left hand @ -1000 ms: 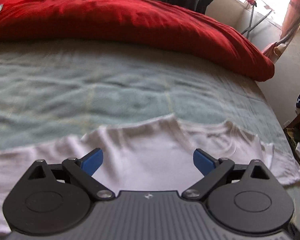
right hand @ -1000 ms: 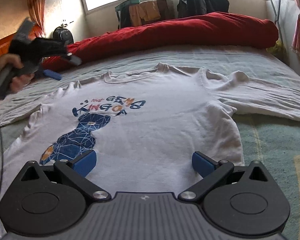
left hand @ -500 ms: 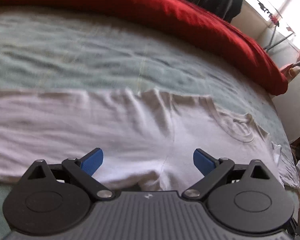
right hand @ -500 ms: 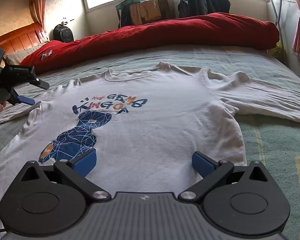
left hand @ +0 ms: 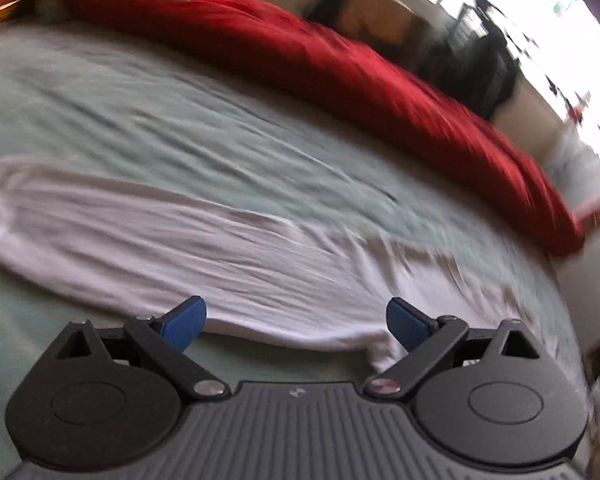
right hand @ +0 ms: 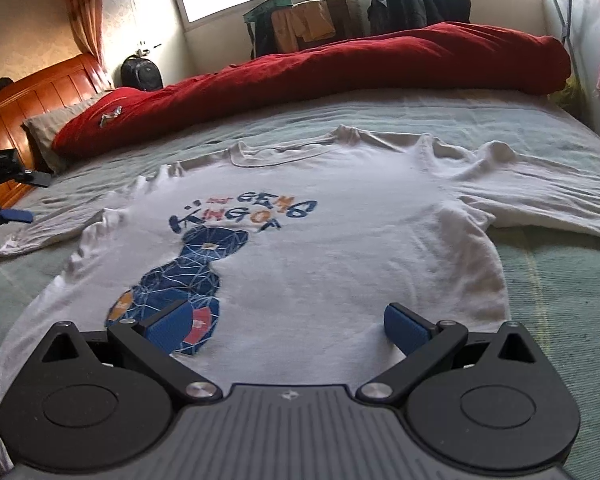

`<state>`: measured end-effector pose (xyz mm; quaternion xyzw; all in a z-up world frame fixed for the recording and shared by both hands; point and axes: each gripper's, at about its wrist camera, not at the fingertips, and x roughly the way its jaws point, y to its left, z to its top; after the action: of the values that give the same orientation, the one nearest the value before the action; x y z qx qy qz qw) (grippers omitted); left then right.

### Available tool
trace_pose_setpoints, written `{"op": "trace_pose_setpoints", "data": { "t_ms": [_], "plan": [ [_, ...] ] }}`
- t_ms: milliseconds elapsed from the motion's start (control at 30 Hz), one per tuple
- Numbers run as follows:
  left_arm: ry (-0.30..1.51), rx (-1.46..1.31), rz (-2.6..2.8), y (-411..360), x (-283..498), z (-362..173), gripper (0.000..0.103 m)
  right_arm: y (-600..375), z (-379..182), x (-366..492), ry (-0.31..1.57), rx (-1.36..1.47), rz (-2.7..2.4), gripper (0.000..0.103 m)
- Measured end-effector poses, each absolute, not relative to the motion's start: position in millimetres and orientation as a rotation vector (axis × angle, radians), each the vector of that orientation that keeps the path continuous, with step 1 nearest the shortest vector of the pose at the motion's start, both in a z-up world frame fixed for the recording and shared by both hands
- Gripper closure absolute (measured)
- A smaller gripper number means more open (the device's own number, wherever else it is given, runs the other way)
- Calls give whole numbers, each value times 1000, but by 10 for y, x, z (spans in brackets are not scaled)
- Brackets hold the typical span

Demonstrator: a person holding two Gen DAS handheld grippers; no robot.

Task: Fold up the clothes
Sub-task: 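Grasp the end of the shirt sleeve with the left gripper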

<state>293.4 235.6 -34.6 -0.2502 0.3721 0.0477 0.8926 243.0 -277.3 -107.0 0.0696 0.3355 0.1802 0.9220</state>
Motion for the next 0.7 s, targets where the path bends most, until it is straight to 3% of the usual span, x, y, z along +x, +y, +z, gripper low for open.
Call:
{"op": "trace_pose_setpoints", "data": {
  "t_ms": [100, 133, 233, 500, 700],
  "plan": [
    [722, -636, 188, 2756, 2682, -488, 11, -2758, -1062, 2425, 684, 164, 399, 0],
    [710, -664, 217, 2859, 2618, -546, 18, -2751, -1062, 2425, 683, 176, 410, 0],
    [671, -745, 342, 3123, 2429, -747, 56, -2728, -1071, 2426, 681, 199, 435, 0],
    [571, -1009, 413, 3627, 2307, -1254, 58, -2646, -1108, 2441, 672, 160, 427, 0],
    [491, -1045, 435, 3805, 2442, -1388, 59, -2617, -1135, 2460, 672, 139, 422, 0]
  ]
}}
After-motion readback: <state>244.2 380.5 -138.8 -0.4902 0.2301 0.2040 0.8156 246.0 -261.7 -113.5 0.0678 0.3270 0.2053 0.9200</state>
